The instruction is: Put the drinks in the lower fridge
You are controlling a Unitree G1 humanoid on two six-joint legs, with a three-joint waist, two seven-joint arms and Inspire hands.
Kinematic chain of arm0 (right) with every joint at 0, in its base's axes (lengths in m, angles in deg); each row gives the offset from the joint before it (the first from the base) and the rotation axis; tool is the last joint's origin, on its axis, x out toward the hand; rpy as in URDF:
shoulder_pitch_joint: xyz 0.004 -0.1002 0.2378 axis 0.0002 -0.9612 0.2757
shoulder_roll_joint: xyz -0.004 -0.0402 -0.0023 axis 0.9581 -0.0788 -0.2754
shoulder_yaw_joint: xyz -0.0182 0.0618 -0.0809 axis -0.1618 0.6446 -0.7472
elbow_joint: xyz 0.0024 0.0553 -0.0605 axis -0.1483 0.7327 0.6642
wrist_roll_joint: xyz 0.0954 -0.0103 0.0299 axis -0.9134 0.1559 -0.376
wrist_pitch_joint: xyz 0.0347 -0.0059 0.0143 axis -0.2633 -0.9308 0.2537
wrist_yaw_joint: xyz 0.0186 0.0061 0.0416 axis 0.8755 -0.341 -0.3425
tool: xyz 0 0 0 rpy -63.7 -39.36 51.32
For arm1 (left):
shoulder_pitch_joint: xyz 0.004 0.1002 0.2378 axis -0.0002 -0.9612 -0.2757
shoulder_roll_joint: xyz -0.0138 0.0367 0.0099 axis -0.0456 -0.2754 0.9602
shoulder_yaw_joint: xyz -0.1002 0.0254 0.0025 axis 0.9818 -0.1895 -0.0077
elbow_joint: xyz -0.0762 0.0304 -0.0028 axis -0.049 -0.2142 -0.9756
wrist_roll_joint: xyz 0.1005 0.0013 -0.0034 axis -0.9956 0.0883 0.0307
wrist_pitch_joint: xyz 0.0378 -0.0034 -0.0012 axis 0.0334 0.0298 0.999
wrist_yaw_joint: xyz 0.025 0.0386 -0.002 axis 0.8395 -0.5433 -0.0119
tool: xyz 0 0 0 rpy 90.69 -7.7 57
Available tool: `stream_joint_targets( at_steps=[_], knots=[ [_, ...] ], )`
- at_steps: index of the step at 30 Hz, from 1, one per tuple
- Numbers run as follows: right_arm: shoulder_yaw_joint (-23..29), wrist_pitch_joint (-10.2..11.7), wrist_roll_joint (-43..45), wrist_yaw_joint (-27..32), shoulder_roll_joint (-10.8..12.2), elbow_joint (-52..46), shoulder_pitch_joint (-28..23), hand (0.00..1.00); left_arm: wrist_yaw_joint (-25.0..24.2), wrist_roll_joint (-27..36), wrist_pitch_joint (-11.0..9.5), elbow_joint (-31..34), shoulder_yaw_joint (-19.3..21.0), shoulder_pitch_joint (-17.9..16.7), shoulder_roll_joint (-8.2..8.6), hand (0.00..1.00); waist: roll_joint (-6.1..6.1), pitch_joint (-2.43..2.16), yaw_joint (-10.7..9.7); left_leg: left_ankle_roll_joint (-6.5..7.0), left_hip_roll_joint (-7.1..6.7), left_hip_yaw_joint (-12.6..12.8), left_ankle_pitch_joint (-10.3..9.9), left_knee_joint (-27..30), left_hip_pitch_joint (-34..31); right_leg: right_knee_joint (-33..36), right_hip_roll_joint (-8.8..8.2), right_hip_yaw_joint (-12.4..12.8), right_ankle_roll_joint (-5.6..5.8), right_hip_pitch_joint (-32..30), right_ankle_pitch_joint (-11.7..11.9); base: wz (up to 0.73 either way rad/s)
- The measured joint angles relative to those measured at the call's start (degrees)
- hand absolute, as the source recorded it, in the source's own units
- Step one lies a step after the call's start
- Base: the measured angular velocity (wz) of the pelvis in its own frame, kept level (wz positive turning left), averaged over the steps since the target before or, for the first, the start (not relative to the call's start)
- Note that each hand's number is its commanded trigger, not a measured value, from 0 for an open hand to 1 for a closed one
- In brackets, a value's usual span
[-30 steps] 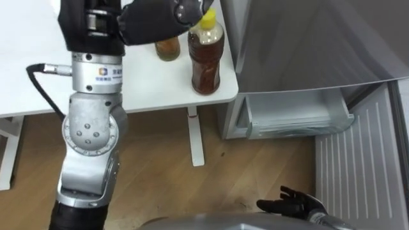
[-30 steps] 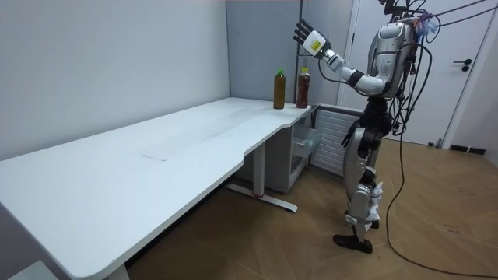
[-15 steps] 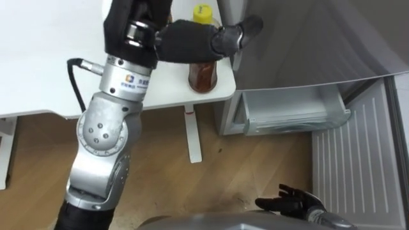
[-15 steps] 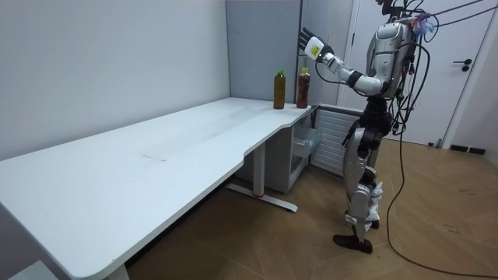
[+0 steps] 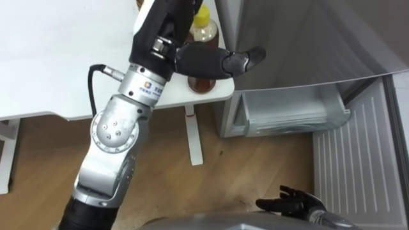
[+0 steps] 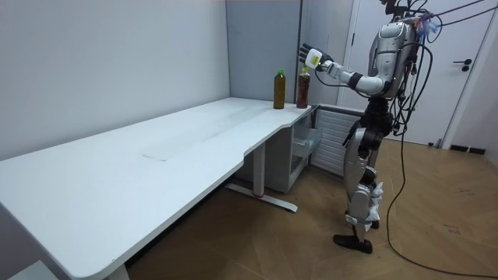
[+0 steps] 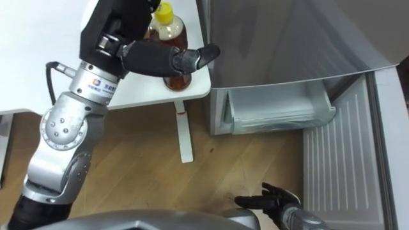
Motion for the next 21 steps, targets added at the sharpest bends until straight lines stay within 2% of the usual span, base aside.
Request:
stream_joint_targets(
  at_steps=[5, 12, 21],
  knots=[
    [0.02, 0.00, 0.00, 0.00, -0.16, -0.09, -0.01, 0.00, 0.26, -2.79, 0.00, -0.25, 0.00, -0.01, -0.18, 0.00, 0.40, 0.07, 0.11, -0.03, 0.22, 0.00, -0.01, -0.26, -0.08, -0.06, 0.26, 0.01, -0.12, -0.22, 0.11, 0.00],
    [-0.05, 0.12, 0.06, 0.01, -0.34, -0.23, -0.03, 0.00, 1.56, -8.83, -0.05, -1.49, 0.06, -0.01, -0.17, 0.00, 0.68, -0.06, 0.13, -0.10, 0.37, -0.02, 0.02, 0.01, 0.05, -0.18, 0.39, -0.02, -0.15, 0.01, 0.12, 0.00],
    [0.01, 0.19, 0.01, 0.00, -0.31, -0.27, -0.19, 0.00, 2.94, -9.55, -0.05, -1.49, 0.39, -0.01, -1.06, 0.00, 0.51, 0.03, 0.11, -0.11, 0.40, -0.07, 0.02, -0.11, -0.01, -0.13, 0.38, -0.13, -0.15, 0.01, 0.12, 0.00]
  ],
)
